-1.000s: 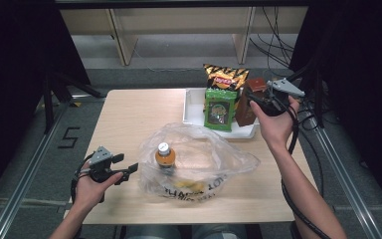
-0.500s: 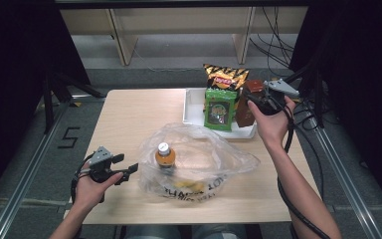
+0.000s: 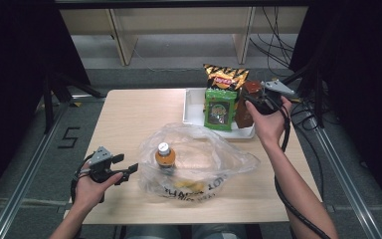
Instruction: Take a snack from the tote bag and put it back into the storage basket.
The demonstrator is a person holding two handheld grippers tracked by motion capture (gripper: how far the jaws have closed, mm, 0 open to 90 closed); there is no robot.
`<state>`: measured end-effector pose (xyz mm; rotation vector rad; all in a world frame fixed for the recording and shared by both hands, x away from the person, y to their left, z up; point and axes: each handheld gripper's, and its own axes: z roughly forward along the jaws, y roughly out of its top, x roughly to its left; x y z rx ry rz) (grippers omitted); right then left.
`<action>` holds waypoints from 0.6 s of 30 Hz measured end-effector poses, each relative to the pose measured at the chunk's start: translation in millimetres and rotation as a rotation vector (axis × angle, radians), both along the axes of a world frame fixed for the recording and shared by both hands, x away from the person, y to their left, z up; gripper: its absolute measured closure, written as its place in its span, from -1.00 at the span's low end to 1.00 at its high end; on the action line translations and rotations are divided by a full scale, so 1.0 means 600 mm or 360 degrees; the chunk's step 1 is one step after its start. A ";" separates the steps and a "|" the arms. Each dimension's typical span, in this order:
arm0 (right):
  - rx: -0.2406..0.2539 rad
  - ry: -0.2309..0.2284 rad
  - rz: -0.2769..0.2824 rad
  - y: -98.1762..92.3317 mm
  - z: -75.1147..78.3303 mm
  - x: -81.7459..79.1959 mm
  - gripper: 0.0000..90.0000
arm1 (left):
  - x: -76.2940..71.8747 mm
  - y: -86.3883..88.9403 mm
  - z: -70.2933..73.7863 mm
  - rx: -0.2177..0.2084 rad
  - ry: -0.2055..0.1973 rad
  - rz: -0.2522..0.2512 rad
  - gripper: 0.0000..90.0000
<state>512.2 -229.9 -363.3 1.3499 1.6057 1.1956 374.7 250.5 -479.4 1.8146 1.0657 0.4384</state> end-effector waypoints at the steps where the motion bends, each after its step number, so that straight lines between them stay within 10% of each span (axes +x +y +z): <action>1: -0.0006 -0.0001 -0.0005 0.000 -0.002 0.002 -0.13 | 0.000 0.000 0.000 0.0000 0.0000 -0.0001 -0.41; 18: -0.0011 0.0057 -0.0037 0.002 -0.024 0.016 -0.14 | 0.000 0.001 0.000 0.0014 -0.0007 -0.0011 -0.41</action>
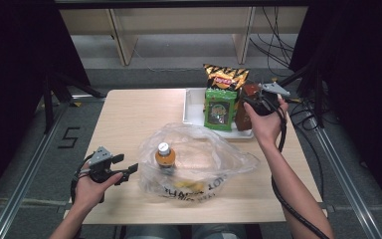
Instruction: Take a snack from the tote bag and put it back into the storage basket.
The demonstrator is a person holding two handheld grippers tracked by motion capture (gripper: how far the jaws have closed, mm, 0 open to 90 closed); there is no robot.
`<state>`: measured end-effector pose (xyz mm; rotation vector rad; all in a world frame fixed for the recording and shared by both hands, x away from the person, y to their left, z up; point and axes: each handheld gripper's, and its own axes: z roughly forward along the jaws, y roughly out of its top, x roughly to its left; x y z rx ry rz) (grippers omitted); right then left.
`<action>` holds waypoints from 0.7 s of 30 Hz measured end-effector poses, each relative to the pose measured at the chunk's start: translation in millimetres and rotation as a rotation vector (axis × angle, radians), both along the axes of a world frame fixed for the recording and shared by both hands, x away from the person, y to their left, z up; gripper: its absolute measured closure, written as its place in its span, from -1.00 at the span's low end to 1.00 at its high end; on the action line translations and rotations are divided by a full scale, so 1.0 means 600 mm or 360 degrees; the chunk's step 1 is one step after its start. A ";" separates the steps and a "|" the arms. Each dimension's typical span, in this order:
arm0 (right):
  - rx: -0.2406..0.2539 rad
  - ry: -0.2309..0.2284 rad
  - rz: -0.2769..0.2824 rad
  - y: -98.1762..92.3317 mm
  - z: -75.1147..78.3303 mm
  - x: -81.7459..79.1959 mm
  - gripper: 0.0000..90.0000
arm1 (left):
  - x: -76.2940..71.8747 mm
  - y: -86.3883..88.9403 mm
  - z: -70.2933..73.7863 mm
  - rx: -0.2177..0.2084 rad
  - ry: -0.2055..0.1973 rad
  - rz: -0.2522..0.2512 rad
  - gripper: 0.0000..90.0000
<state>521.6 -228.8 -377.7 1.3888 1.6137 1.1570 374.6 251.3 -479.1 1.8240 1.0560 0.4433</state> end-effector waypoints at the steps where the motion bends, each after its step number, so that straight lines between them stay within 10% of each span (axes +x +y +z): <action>1: 0.0015 0.0016 -0.0015 0.002 -0.001 0.000 -0.14 | 0.000 0.000 0.000 0.0000 -0.0001 -0.0001 -0.41; 21: -0.0003 0.0025 -0.0050 0.006 -0.016 0.009 -0.14 | 0.001 -0.002 -0.002 -0.0006 0.0003 -0.0007 -0.40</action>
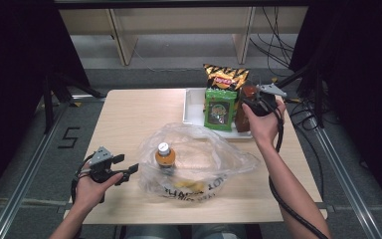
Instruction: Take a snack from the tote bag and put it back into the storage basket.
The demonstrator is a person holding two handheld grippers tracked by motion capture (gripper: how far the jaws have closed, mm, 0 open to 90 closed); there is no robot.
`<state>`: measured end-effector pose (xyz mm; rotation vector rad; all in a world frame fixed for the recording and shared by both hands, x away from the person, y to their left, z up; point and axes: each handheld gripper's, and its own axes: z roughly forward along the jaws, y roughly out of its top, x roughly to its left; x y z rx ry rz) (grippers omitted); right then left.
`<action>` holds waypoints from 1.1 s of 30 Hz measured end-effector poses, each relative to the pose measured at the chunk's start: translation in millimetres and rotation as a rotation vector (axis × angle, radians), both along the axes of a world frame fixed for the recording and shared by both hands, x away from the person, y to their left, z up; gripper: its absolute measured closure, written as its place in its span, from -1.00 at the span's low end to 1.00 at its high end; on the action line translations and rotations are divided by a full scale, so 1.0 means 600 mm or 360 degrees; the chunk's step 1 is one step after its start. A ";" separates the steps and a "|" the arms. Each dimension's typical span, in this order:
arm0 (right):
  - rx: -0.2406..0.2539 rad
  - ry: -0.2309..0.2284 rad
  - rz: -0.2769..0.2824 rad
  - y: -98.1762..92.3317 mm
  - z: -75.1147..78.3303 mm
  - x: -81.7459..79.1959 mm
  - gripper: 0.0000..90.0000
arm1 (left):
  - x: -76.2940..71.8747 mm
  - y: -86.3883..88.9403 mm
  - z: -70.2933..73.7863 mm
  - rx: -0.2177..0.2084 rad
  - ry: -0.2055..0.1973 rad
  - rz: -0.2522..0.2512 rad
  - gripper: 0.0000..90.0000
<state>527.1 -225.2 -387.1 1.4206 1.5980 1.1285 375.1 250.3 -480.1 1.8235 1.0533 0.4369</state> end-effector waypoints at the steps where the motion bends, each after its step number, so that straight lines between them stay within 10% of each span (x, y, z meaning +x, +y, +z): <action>1: 0.0019 0.0031 0.0003 0.001 0.000 -0.001 -0.14 | 0.000 0.000 0.000 0.0000 0.0000 0.0000 -0.40; 33: -0.0004 0.0002 -0.0038 -0.002 -0.006 -0.001 -0.21 | -0.001 0.001 0.002 0.0003 -0.0002 0.0003 -0.41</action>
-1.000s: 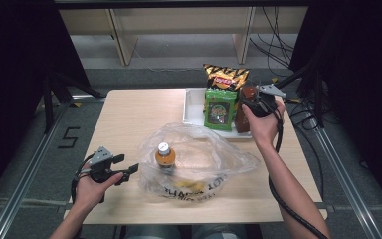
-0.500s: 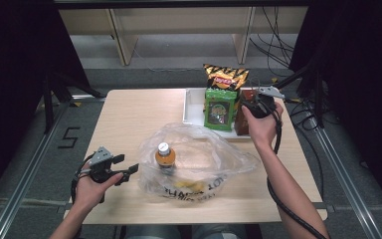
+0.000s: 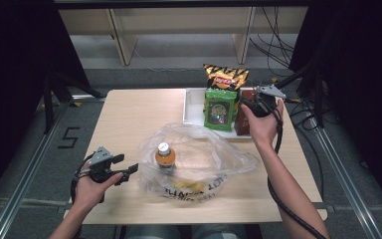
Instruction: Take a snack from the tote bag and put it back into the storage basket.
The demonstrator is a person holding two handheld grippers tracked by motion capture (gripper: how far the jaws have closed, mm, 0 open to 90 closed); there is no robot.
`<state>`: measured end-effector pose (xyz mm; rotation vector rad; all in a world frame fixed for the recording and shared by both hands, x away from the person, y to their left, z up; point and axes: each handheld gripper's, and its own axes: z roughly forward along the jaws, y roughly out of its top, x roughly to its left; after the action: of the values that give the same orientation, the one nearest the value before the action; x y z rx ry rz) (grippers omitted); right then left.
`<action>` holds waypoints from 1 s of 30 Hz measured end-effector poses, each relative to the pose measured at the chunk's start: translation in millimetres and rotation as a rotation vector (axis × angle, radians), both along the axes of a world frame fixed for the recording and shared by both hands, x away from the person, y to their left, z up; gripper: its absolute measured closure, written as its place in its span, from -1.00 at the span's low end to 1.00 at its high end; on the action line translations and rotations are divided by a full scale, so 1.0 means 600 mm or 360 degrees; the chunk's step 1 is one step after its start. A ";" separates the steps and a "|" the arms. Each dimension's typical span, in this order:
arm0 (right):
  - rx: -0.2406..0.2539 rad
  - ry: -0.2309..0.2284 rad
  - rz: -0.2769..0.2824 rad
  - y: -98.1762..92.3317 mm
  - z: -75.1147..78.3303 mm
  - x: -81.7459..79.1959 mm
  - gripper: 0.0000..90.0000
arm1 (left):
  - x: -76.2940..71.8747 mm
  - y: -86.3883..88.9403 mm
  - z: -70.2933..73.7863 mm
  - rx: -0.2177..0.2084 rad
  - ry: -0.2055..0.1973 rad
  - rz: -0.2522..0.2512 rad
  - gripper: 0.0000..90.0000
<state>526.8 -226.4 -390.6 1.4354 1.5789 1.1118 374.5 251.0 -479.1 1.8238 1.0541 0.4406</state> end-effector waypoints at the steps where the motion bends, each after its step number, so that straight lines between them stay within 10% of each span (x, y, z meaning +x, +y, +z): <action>1: 0.0004 -0.0021 0.0006 0.000 0.001 -0.001 -0.22 | 0.000 0.000 0.000 -0.0002 -0.0001 0.0001 -0.41; 30: 0.0077 -0.0154 0.0176 -0.018 0.048 -0.082 -0.03 | -0.005 0.001 0.009 -0.0029 -0.0051 0.0008 -0.41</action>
<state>477.5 -237.0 -361.9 1.3182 1.5882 1.2724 371.8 251.6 -473.5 1.7929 1.0380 0.4607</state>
